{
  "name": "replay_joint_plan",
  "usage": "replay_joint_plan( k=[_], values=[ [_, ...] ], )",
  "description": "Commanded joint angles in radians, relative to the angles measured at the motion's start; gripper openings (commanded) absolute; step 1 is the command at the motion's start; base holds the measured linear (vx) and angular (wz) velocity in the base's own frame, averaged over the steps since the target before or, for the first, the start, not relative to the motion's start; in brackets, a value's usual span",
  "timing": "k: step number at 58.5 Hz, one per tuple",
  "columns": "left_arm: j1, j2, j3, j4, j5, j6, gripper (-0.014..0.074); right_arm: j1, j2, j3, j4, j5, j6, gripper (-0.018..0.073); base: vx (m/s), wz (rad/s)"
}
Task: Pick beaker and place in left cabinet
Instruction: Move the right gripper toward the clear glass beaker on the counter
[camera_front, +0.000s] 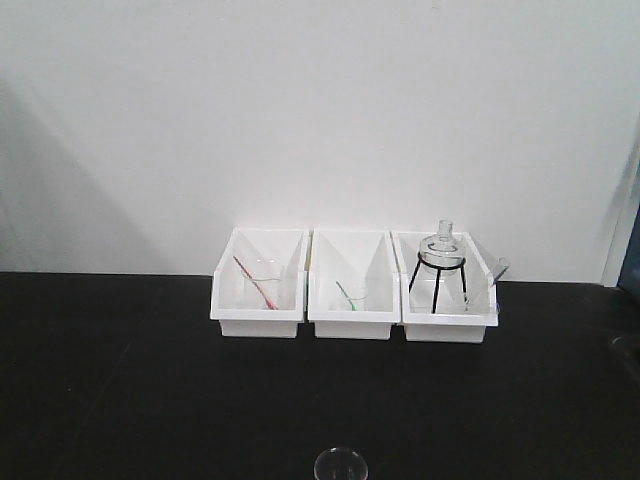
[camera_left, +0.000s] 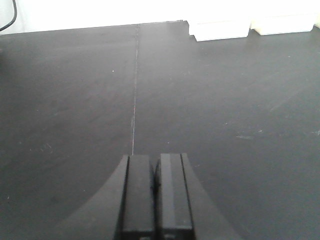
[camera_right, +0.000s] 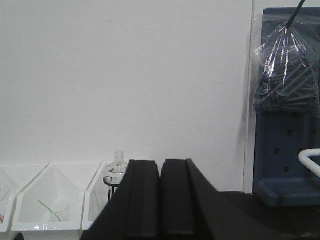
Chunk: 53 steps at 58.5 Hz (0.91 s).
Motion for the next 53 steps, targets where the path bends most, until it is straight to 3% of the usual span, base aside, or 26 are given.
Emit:
replay_joint_plan(
  k=[1, 22, 31, 38, 43, 47, 53],
  values=[
    [0.001, -0.011, -0.012, 0.0, -0.075, -0.004, 0.0004, -0.004, -0.002, -0.04, 0.003, -0.091, -0.006, 0.0186, 0.0, 0.0],
    [0.001, -0.011, -0.012, 0.0, -0.075, -0.004, 0.0004, -0.004, -0.002, -0.04, 0.006, -0.094, -0.006, 0.0701, 0.0, 0.0],
    [0.001, -0.011, -0.012, 0.0, -0.075, -0.004, 0.0004, -0.004, -0.002, -0.04, 0.005, -0.121, 0.048, 0.0727, 0.0, 0.0],
    [0.001, -0.011, -0.012, 0.0, -0.075, -0.004, 0.0004, -0.003, 0.053, -0.04, -0.029, -0.221, 0.089, 0.0713, 0.0, 0.0],
    [0.001, -0.011, -0.012, 0.0, -0.075, -0.004, 0.0004, -0.003, 0.129, -0.04, -0.13, -0.28, 0.181, 0.0696, 0.0, 0.0],
    [0.001, -0.011, -0.012, 0.0, -0.075, -0.004, 0.0004, -0.003, 0.211, -0.04, -0.28, -0.342, 0.271, 0.0674, 0.0, 0.0],
    [0.001, -0.011, -0.012, 0.0, -0.075, -0.004, 0.0004, -0.003, 0.334, -0.04, -0.608, -0.477, 0.413, 0.0638, 0.0, 0.0]
  ],
)
